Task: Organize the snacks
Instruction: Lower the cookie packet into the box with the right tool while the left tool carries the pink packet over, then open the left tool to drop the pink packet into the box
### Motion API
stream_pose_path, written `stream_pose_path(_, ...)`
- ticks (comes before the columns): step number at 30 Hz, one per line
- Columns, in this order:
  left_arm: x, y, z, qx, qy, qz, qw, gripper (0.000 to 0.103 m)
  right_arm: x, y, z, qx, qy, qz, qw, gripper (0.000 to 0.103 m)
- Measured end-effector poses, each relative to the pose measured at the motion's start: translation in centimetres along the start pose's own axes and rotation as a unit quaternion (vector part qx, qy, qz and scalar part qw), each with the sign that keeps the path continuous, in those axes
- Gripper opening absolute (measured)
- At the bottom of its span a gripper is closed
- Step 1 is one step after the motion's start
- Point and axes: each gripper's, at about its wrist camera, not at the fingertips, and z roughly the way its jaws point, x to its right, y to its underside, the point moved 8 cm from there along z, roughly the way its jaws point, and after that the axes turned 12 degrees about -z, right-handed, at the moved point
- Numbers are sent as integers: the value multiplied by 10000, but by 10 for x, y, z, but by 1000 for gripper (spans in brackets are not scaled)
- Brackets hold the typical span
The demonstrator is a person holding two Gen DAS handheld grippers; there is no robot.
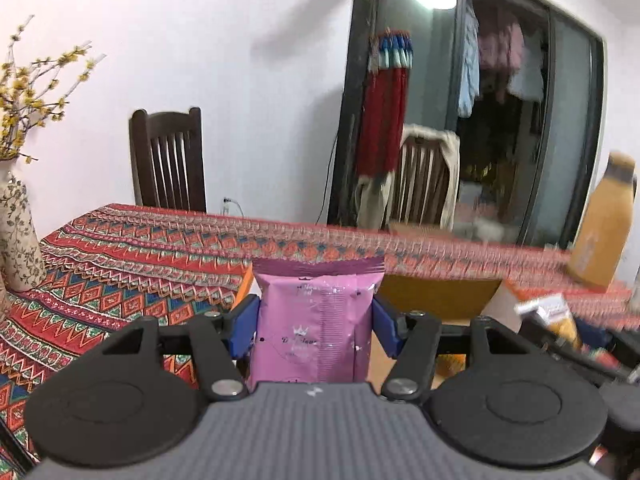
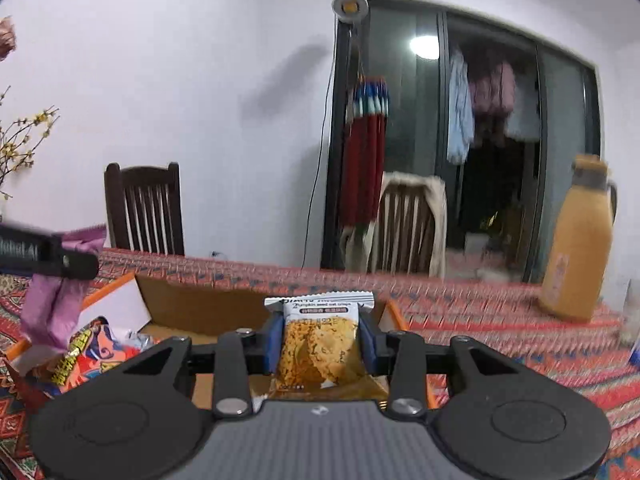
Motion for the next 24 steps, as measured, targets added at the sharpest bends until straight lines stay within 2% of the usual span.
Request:
stream_pose_path(6, -7, 5, 8, -115, 70, -109, 9998, 62, -8, 2, -4, 23, -213, 12, 9998, 39)
stream_pose_path(7, -7, 6, 8, -113, 129, -153, 9997, 62, -8, 2, -5, 29, -180, 4, 9998, 47)
stream_pose_path(8, -8, 5, 7, -85, 151, -207, 9996, 69, -7, 3, -5, 7, -148, 9, 9999, 55)
stream_pose_path(9, -8, 4, 4, -33, 176, -247, 9995, 83, -6, 3, -6, 6, -116, 32, 9999, 70)
stream_pose_path(10, -9, 3, -1, 69, 187, -282, 9994, 89, -4, 3, -7, 18, -61, 66, 10000, 84)
stream_pose_path(11, -10, -1, -5, 188, 165, -322, 9992, 102, -3, 3, -8, 36, -18, 95, 9999, 90)
stream_pose_path(13, -12, -5, -13, 396, 142, -393, 9983, 103, 0, 1, -13, 86, 53, 163, 9998, 99)
stream_pose_path(15, -13, -7, -18, 436, 175, -474, 9978, 103, 2, 1, -16, 88, 118, 229, 9996, 103)
stream_pose_path(24, -16, -7, -25, 450, 182, -563, 9972, 103, 10, -2, -23, 103, 191, 417, 9989, 103)
